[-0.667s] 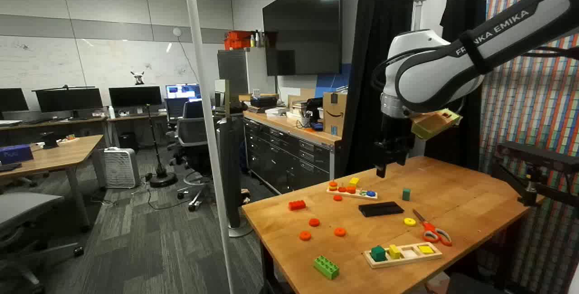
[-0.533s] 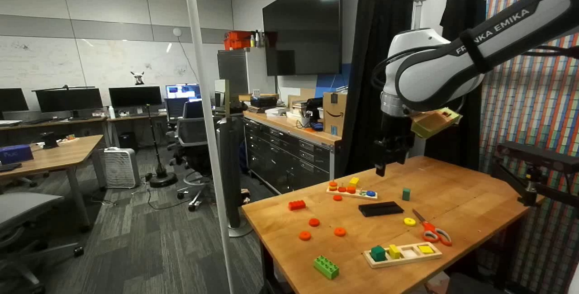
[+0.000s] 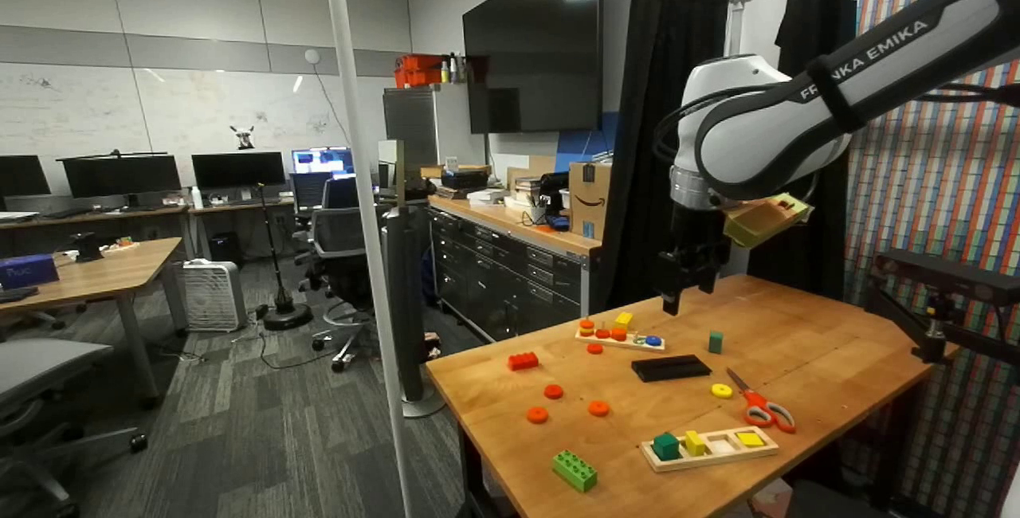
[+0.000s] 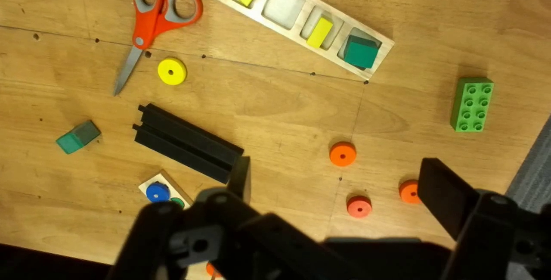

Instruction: Place one orange ring on the right side of the wooden board

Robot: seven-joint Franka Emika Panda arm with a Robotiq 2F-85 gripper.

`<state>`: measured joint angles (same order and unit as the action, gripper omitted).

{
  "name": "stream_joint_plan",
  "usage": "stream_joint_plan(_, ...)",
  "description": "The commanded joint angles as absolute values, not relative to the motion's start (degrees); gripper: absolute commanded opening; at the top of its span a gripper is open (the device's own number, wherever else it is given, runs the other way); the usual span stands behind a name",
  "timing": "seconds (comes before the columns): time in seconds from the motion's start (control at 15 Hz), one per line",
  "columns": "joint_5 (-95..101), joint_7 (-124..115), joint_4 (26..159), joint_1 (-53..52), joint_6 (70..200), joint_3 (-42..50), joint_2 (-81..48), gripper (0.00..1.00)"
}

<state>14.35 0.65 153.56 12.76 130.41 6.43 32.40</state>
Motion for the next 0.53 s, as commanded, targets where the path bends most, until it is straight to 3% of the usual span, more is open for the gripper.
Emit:
stream_joint_plan(0.0, 13.99, 0.94, 153.24, 12.11, 134.29, 6.95, 28.12, 1.0)
stream_joint_plan(0.47, 10.75, 3.03, 151.25, 10.84, 143.62, 8.69, 12.99, 1.0)
